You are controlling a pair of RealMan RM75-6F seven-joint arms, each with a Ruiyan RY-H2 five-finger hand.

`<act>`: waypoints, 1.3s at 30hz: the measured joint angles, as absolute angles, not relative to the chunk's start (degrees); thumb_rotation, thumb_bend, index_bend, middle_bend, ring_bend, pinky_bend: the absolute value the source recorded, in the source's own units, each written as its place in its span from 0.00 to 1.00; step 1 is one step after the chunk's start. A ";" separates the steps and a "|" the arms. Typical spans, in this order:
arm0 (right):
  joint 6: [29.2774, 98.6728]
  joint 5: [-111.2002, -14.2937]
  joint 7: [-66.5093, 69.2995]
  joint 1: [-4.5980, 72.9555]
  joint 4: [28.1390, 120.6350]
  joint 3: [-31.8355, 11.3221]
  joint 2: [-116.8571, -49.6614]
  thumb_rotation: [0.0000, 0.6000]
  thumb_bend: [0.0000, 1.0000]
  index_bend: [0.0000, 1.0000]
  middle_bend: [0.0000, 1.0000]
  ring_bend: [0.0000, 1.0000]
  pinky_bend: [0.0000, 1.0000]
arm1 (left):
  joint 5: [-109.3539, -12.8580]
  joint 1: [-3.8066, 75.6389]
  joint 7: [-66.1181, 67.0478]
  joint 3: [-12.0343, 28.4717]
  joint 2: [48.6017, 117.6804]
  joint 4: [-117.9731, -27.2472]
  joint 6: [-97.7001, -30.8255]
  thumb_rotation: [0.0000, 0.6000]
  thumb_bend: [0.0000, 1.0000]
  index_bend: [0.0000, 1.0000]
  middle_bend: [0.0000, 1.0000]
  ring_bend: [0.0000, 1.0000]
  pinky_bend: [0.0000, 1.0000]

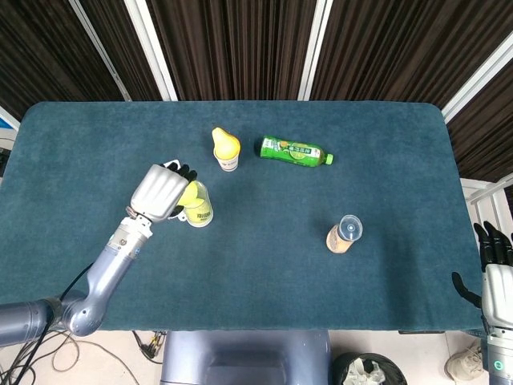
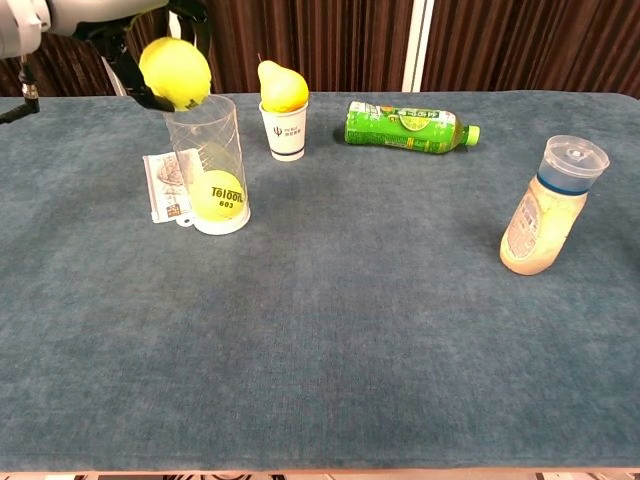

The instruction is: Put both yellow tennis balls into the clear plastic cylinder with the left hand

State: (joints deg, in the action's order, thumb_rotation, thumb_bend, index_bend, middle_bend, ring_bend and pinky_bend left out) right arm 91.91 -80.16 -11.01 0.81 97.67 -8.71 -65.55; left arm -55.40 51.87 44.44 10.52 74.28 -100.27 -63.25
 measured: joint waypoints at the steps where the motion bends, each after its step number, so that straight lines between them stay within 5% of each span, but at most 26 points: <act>1: 91.87 -80.13 -10.98 0.80 97.66 -8.71 -65.54 1.00 0.34 0.08 0.08 0.11 0.06 | -55.01 51.98 44.77 10.48 74.48 -100.14 -63.22 1.00 0.17 0.40 0.39 0.35 0.53; 6: 91.86 -79.97 -10.82 0.78 97.72 -8.80 -65.43 1.00 0.34 0.08 0.08 0.11 0.06 | -53.54 52.39 45.44 10.55 75.29 -99.91 -63.23 1.00 0.02 0.32 0.24 0.18 0.34; 10: 91.83 -79.85 -10.85 0.75 97.78 -8.82 -65.42 1.00 0.34 0.08 0.08 0.11 0.06 | -51.97 52.70 46.07 10.95 75.41 -100.54 -63.53 1.00 0.00 0.25 0.13 0.07 0.25; 24: 91.46 -79.52 -10.60 0.84 97.69 -8.88 -65.41 1.00 0.34 0.08 0.08 0.11 0.06 | -54.21 51.54 46.73 11.68 72.26 -107.83 -68.74 1.00 0.01 0.19 0.10 0.05 0.23; 30: 91.61 -79.77 -10.60 0.77 97.92 -8.78 -65.31 1.00 0.34 0.08 0.08 0.11 0.06 | -60.88 45.07 46.35 7.44 69.21 -113.64 -77.39 1.00 0.01 0.13 0.09 0.05 0.23; 39: 91.86 -80.45 -10.88 0.74 98.10 -8.56 -65.37 1.00 0.34 0.08 0.08 0.11 0.06 | -75.19 26.31 32.90 -4.12 67.23 -112.55 -92.39 1.00 0.01 0.12 0.07 0.05 0.22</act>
